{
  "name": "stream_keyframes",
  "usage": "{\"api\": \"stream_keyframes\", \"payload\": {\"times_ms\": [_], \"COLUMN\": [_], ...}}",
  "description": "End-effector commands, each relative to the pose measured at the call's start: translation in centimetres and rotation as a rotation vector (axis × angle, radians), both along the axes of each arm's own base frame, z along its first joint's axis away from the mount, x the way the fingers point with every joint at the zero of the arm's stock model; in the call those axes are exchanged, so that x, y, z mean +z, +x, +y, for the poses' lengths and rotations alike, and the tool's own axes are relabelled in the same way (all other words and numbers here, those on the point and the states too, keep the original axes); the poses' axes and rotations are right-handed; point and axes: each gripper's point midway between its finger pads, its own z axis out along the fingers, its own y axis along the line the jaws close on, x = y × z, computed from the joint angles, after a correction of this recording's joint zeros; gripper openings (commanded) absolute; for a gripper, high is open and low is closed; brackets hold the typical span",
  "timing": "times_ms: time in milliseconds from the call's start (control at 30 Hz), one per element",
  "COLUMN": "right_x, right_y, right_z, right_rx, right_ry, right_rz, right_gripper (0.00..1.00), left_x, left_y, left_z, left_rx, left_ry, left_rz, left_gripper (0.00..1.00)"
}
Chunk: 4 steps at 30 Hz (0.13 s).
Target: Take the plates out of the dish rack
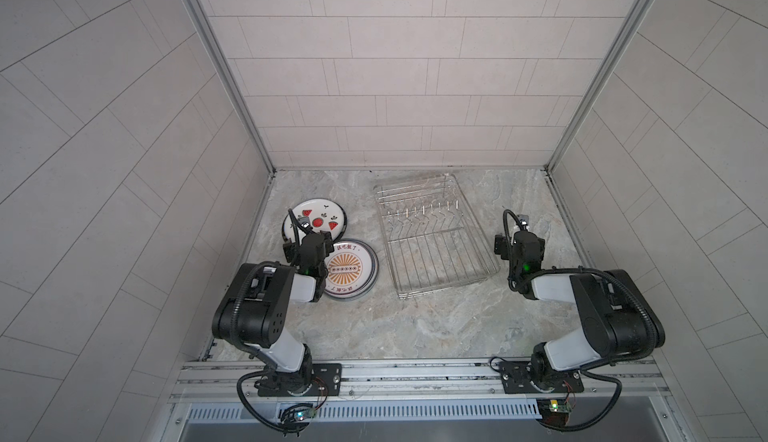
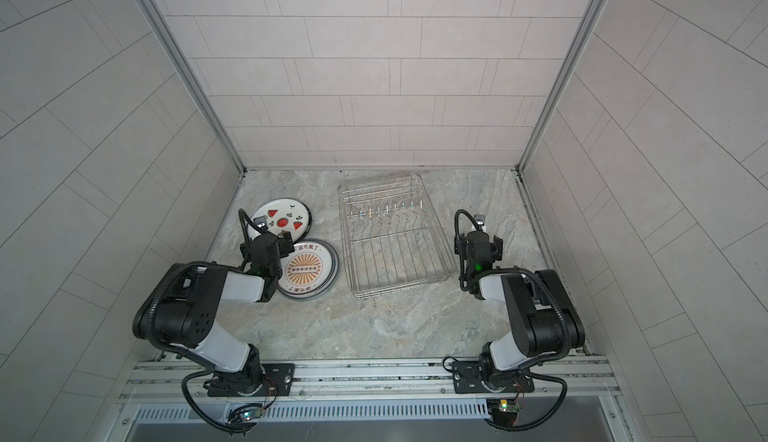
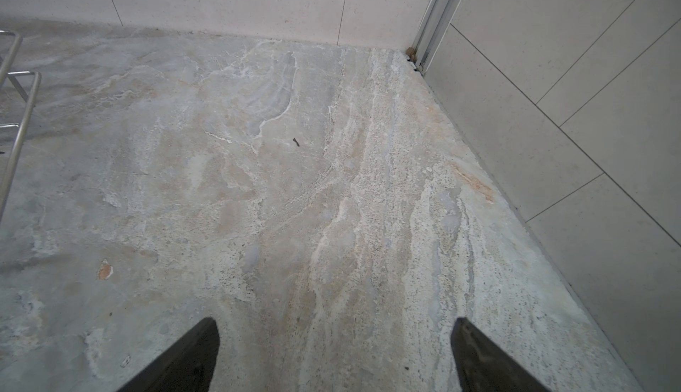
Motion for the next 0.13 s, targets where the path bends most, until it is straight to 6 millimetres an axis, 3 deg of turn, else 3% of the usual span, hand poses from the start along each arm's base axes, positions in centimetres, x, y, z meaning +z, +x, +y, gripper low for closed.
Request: {"api": "stream_keyframes", "payload": {"times_ms": [0,100], "right_x": [0.75,0.97], "right_y": [0.78,0.62], "right_z": [-0.05,-0.13], "right_rx": [-0.004,-0.007], "right_ry": [-0.016,-0.019], "right_rz": [-0.016,-0.025], "right_gripper": [0.99,1.00], "left_x": [0.94,1.05], "left_y": [0.56,0.57], "left_z": [0.18,0.19], "left_rx": [0.002,0.001], "left_ry": [0.010,0.010], "left_rz": [-0.033,-0.036], "left_gripper": [1.00,1.00]}}
